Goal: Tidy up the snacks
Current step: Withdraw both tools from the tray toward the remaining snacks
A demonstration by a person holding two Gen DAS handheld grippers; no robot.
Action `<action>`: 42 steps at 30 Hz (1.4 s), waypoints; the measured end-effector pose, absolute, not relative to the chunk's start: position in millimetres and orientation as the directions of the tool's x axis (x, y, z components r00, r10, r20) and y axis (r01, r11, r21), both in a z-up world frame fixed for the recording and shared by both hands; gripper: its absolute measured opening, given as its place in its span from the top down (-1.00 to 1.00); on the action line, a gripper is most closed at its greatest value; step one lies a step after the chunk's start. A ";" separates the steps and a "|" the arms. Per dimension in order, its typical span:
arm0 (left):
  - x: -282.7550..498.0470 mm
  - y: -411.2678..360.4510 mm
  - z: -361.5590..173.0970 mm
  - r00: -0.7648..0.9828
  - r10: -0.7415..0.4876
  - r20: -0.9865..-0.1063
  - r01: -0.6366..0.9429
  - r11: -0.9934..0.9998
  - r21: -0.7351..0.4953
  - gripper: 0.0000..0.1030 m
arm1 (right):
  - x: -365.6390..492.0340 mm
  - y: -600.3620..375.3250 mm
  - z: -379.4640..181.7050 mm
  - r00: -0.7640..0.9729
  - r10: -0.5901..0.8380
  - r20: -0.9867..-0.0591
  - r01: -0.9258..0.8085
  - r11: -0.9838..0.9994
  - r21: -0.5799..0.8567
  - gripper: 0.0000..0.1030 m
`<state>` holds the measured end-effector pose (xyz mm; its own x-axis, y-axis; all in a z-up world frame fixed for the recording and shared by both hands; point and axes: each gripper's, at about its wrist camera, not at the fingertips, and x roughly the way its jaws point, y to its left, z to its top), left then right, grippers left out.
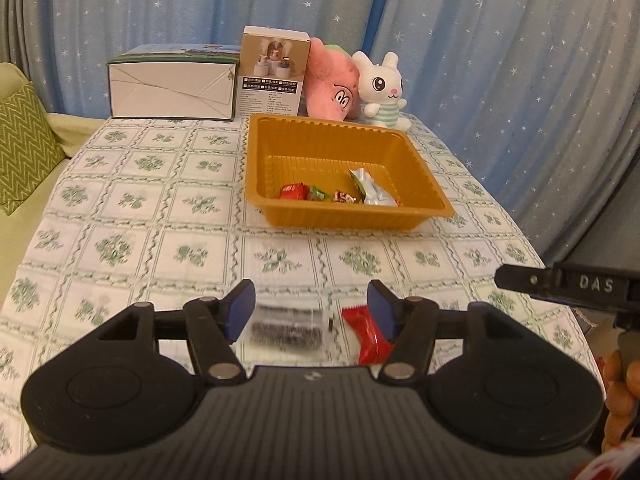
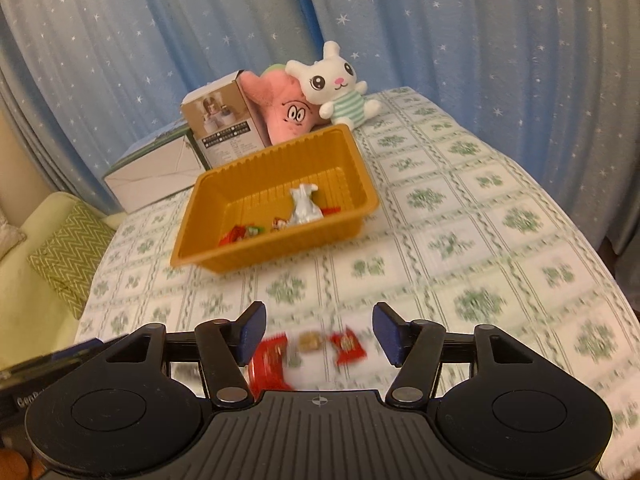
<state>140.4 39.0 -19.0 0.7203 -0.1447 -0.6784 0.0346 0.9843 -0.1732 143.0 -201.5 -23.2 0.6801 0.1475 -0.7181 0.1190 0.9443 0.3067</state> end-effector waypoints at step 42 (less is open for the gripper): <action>101.4 21.3 -40.3 0.662 -0.151 -0.734 0.054 0.987 -0.154 -0.46 | 86.5 -212.2 -41.6 0.634 0.110 -0.766 0.118 0.964 0.237 -0.31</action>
